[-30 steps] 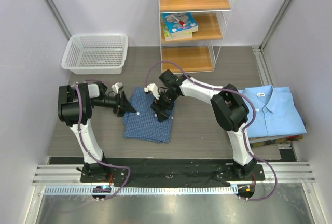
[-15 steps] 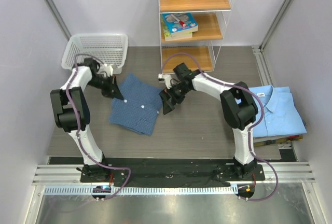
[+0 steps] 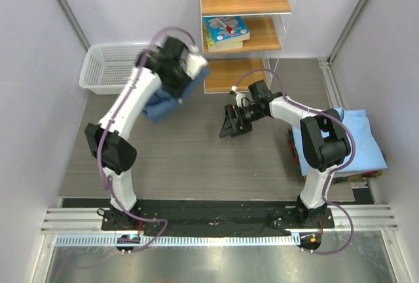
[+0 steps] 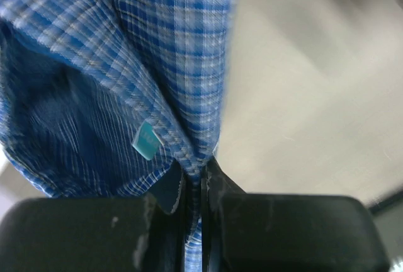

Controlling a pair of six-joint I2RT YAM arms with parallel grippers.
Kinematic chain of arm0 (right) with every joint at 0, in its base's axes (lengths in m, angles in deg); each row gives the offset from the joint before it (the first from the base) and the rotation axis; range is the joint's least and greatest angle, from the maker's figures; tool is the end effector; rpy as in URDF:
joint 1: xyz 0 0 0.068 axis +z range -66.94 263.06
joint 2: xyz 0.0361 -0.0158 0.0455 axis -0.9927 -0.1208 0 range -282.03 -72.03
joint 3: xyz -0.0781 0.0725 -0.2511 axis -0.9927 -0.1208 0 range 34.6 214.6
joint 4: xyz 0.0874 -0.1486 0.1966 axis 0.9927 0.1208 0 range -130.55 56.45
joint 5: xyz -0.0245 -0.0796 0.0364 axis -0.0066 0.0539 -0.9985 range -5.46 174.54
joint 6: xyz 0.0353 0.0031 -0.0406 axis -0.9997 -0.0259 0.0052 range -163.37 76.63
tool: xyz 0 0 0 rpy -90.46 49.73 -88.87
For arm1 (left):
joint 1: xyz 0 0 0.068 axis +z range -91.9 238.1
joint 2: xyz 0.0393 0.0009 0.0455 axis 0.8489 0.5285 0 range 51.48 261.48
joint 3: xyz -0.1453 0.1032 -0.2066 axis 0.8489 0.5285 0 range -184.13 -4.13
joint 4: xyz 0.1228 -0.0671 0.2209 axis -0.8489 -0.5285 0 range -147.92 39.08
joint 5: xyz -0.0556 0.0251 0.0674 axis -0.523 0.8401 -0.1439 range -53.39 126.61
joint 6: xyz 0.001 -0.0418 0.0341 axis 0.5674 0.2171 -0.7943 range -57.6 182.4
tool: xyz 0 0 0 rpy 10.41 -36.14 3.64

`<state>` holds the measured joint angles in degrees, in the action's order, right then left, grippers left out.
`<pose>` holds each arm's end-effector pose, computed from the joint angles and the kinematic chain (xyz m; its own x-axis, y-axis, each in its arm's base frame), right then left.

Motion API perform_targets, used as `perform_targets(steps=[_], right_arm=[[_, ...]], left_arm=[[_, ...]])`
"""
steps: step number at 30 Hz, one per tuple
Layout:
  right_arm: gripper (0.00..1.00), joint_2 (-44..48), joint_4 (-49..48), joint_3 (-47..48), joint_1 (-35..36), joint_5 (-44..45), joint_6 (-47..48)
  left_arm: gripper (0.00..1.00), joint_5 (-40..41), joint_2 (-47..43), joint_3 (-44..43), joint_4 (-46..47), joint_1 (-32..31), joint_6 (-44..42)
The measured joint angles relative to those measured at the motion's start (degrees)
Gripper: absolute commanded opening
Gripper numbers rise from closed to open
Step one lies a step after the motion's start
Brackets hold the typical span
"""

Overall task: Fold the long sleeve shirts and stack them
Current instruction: Fold the shirt

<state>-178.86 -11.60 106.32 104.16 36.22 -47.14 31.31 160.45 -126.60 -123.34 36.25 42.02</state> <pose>0.3395 0.1595 0.1866 -0.8729 -0.2900 -0.3924 -0.4879 0.5230 0.6989 0.3575 -0.1470 0.3850 -0.6007 0.6143 -0.5116 0.6657 0.7388 0.1055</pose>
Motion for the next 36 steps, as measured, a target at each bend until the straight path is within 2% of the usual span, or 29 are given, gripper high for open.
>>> perform_targets(steps=[4,6,7,8,9,10,15,16,19,20,21,24,27,29,33,36], right_arm=[[1.00,0.90,-1.53,-3.76,-3.23,-2.34,-3.06],[1.00,1.97,-1.70,-6.25,-5.46,-3.08,-4.07],[0.99,2.80,-1.70,-7.91,-6.93,-3.37,-4.39],[1.00,3.30,-1.51,-8.81,-7.69,-3.52,-4.63],[1.00,3.96,-1.51,-9.84,-8.70,-3.54,-4.96],[1.00,4.57,-1.53,-10.80,-9.70,-3.56,-5.27],[1.00,8.24,-0.57,-13.88,-11.65,-3.89,-5.64],[0.99,8.81,-0.37,-14.03,-11.65,-3.89,-5.53],[0.90,10.32,0.07,-13.92,-11.61,-3.89,-4.50],[0.77,10.43,0.22,-13.62,-11.56,-3.85,-4.24],[0.69,10.43,0.55,-12.83,-11.34,-3.65,-3.91],[0.56,9.99,0.79,-9.25,-10.08,-2.64,-3.82],[0.49,9.97,-0.02,-7.85,-6.16,-1.18,-4.02],[0.48,9.86,0.35,-8.20,-2.21,0.04,-3.67],[0.45,9.09,1.42,-10.69,4.15,2.36,-2.45],[0.41,6.01,2.49,-11.19,4.76,5.51,-1.60]], left_arm=[[0.03,2.93,0.09,18.93,2.40,-12.39,2.80],[0.13,3.19,0.33,29.68,4.15,-16.98,5.53],[0.24,3.08,0.70,33.70,4.57,-19.04,7.04],[0.31,2.78,0.98,36.09,4.90,-20.65,8.13],[0.40,2.08,1.42,37.92,5.14,-22.43,9.57],[0.54,0.92,1.77,38.56,5.20,-23.80,10.67],[0.62,-8.09,0.55,34.84,7.28,-25.57,11.85],[0.63,-9.29,-0.31,34.32,7.30,-25.35,10.99],[0.61,-14.86,-6.38,33.83,5.64,-23.85,6.99],[0.61,-16.92,-8.85,33.83,4.44,-22.86,5.62],[0.61,-18.56,-9.84,33.83,3.50,-22.40,4.55],[0.54,-22.95,-16.33,34.12,2.25,-13.49,2.16],[0.46,-23.76,-15.50,33.68,2.23,-4.33,-1.03],[0.45,-22.86,-11.43,32.81,2.56,-0.96,-3.72],[0.39,-21.33,-4.63,34.64,5.35,-1.01,-7.63],[0.34,-20.31,-2.89,38.58,7.43,-1.42,-9.27]])
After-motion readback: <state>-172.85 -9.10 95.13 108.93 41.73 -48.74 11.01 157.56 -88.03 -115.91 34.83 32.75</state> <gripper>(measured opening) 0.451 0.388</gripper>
